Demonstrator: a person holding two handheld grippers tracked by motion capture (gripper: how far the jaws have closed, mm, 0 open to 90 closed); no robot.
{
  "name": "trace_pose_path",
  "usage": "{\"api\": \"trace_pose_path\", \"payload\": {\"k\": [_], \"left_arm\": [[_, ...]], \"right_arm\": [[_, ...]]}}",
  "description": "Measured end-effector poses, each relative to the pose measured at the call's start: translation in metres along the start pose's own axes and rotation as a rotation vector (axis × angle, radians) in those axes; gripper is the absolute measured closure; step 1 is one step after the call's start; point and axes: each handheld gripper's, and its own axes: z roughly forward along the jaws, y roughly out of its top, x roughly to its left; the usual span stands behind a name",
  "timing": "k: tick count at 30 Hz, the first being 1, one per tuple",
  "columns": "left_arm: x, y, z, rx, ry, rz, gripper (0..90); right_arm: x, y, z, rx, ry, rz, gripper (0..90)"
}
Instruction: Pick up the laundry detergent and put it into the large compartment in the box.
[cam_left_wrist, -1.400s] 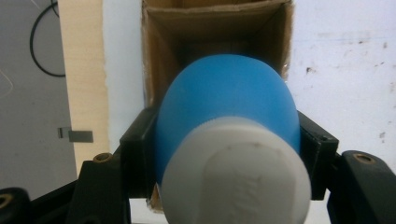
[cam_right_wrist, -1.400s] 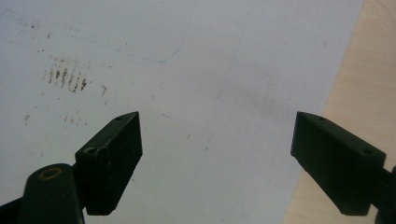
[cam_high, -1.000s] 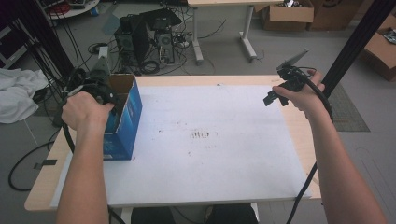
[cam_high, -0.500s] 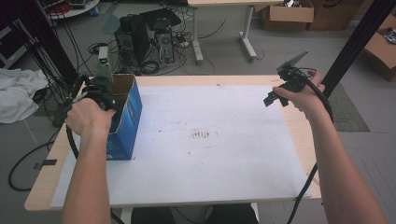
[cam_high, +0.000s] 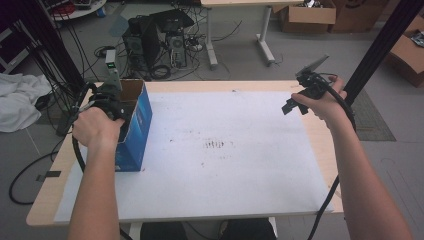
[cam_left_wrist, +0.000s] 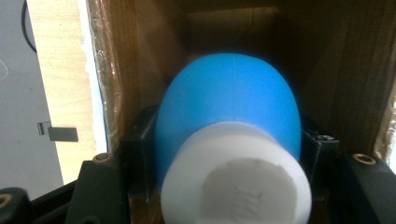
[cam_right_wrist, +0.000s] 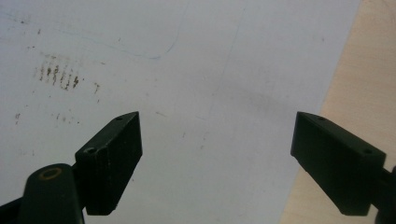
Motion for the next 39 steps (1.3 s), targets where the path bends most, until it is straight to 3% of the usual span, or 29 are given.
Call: {"api": "trace_pose_path", "payload": {"k": [25,39], "left_arm": [[0.001,0.0,0.0,0.009,0.0,-0.002,37.4],[-0.001,-0.002,-0.01,0.015,0.015,0.002,27.3]], "right_arm": [[-0.001,-0.001,0.0,-0.001,0.005,-0.003,16.5],[-0.003,-0.004,-0.003,-0.011,0.01,0.002,16.5]]}}
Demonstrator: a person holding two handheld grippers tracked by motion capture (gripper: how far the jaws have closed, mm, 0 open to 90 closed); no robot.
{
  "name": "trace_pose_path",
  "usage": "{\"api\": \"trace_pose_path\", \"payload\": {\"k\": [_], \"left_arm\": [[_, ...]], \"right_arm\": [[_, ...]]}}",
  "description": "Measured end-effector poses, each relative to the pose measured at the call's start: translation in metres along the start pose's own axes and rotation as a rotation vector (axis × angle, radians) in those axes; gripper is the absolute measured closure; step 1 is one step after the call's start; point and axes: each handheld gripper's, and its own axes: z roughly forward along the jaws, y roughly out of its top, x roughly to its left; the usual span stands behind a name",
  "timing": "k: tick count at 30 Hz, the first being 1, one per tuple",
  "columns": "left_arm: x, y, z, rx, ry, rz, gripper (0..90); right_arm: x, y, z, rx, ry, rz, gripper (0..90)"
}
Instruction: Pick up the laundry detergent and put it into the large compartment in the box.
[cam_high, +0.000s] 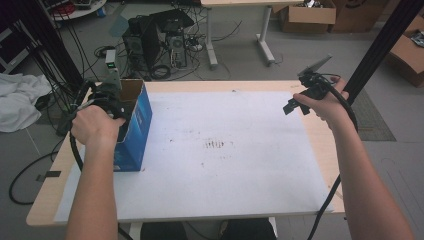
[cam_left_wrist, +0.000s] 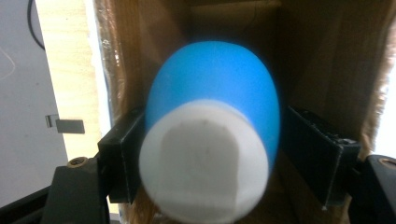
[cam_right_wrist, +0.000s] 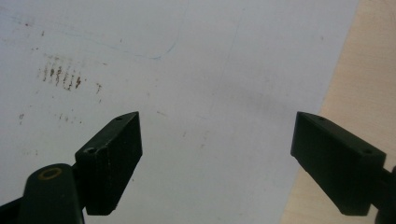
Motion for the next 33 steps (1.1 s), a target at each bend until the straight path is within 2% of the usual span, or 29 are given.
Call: {"api": "trace_pose_path", "payload": {"k": [4,11,15,18,24,27,30,31,32,33], "left_arm": [[0.001,-0.002,-0.01,-0.014,0.017,0.002,24.6],[0.004,-0.007,-0.03,-0.041,0.021,0.006,19.7],[-0.003,-0.01,-0.044,-0.066,0.024,0.043,17.9],[-0.007,-0.01,-0.049,-0.072,0.03,0.058,16.0],[-0.028,-0.012,-0.065,-0.108,0.008,0.124,15.0],[-0.044,-0.013,-0.069,-0.111,-0.006,0.173,12.5],[-0.051,-0.013,-0.071,-0.11,-0.009,0.194,10.4],[-0.06,-0.012,-0.072,-0.109,-0.008,0.213,9.9],[-0.06,-0.012,-0.072,-0.109,-0.008,0.213,8.5],[-0.068,-0.012,-0.073,-0.105,-0.012,0.227,7.4]], "right_arm": [[0.001,0.0,-0.001,-0.001,0.001,0.002,16.5],[0.004,0.0,-0.002,-0.004,0.003,-0.008,16.5],[0.005,0.0,-0.004,-0.006,0.0,-0.009,16.5],[0.007,0.0,-0.004,-0.005,0.0,-0.009,16.5],[0.01,0.0,-0.005,-0.003,-0.006,-0.013,16.5],[0.011,-0.001,-0.006,-0.002,-0.005,-0.011,16.5],[0.012,-0.001,-0.008,0.004,-0.006,-0.013,16.5],[0.012,-0.002,-0.01,-0.006,-0.008,-0.007,16.5],[0.012,-0.002,-0.01,-0.006,-0.008,-0.007,16.5],[0.012,-0.002,-0.013,-0.007,-0.008,-0.01,16.5]]}}
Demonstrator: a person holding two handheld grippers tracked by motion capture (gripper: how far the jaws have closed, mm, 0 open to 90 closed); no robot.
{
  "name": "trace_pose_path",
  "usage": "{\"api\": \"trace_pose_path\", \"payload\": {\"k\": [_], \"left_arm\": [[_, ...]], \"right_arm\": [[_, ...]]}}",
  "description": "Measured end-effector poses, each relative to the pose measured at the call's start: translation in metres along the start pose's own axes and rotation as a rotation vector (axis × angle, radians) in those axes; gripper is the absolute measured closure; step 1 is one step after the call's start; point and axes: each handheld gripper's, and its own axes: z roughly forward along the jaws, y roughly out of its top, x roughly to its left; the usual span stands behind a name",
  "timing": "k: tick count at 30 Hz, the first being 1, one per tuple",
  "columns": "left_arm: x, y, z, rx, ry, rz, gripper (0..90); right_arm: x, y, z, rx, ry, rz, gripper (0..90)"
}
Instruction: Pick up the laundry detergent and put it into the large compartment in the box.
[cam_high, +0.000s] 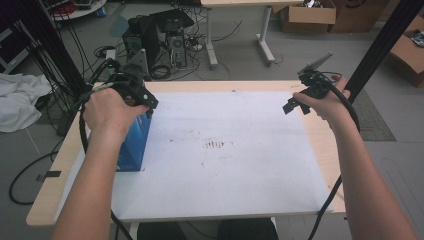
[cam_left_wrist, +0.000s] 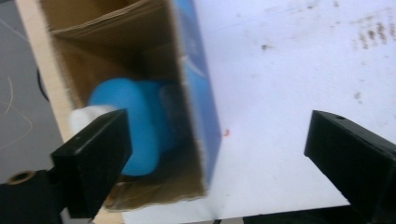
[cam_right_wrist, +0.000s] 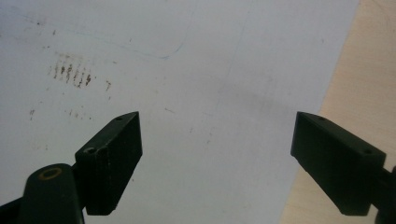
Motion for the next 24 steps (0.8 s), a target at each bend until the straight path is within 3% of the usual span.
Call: {"api": "trace_pose_path", "payload": {"k": [13,14,15,16,17,24], "left_arm": [[-0.052,0.008,-0.01,-0.011,-0.021,0.063,2.1],[-0.061,0.009,-0.011,-0.015,-0.019,0.083,1.2],[-0.061,0.009,-0.011,-0.015,-0.019,0.083,1.1],[-0.07,0.009,-0.011,-0.014,-0.019,0.1,0.6],[-0.07,0.009,-0.011,-0.014,-0.019,0.1,0.3],[-0.103,0.008,-0.004,-0.008,-0.023,0.174,0.1]], "right_arm": [[-0.001,-0.004,-0.011,-0.019,-0.007,-0.006,16.5],[-0.001,-0.005,-0.012,-0.021,-0.008,-0.004,16.5],[-0.001,-0.005,-0.012,-0.021,-0.008,-0.004,16.5],[-0.001,-0.006,-0.013,-0.021,-0.008,-0.003,16.5],[-0.001,-0.006,-0.013,-0.021,-0.008,-0.003,16.5],[-0.001,-0.009,-0.014,-0.018,-0.014,-0.001,16.5]]}}
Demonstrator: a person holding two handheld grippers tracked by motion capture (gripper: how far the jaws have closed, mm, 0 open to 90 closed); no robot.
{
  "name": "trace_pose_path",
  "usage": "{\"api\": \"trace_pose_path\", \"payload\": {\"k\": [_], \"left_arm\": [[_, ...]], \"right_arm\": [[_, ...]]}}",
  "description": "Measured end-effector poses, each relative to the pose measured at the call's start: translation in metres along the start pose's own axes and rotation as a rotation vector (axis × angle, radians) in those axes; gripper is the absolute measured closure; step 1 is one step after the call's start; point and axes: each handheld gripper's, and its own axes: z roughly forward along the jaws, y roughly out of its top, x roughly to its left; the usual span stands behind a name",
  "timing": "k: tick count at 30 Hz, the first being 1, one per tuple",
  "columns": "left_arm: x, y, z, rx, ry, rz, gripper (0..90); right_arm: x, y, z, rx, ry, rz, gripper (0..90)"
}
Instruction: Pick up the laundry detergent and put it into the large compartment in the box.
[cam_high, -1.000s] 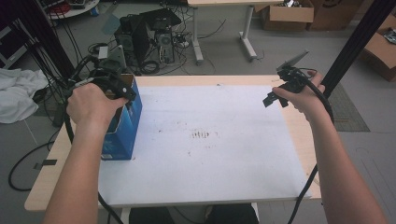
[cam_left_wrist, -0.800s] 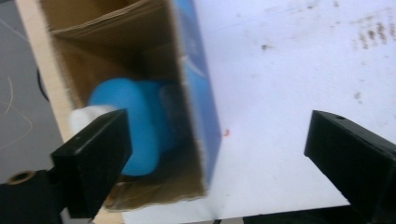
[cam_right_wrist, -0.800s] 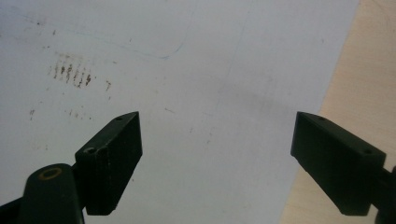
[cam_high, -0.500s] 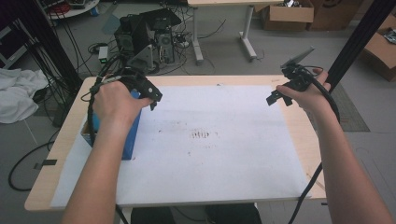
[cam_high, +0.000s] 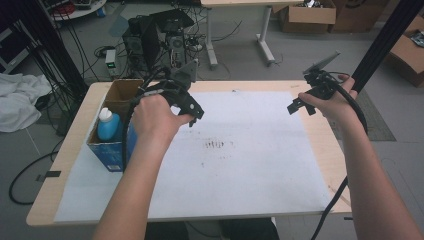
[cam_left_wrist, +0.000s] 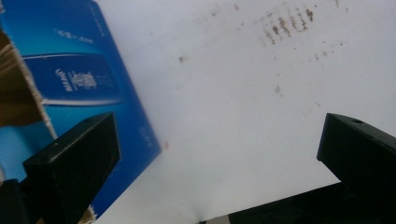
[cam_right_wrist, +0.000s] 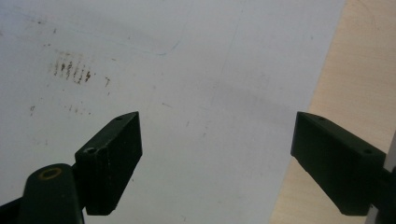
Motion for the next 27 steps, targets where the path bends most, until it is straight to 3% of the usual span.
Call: {"api": "trace_pose_path", "payload": {"k": [4,6,10,27], "left_arm": [[-0.012,0.002,0.005,0.004,-0.025,0.028,0.1],[-0.019,0.002,0.007,0.018,-0.013,0.061,0.1],[-0.027,0.003,0.008,0.012,-0.012,0.078,0.1],[-0.03,0.003,0.008,0.016,-0.015,0.086,0.1]], "right_arm": [[0.001,-0.001,0.0,0.005,-0.003,0.001,16.5],[0.001,-0.001,0.0,0.004,-0.003,0.002,16.5],[0.004,-0.001,-0.002,0.0,-0.004,0.002,16.5],[0.005,-0.002,-0.002,0.003,-0.007,-0.002,16.5]]}}
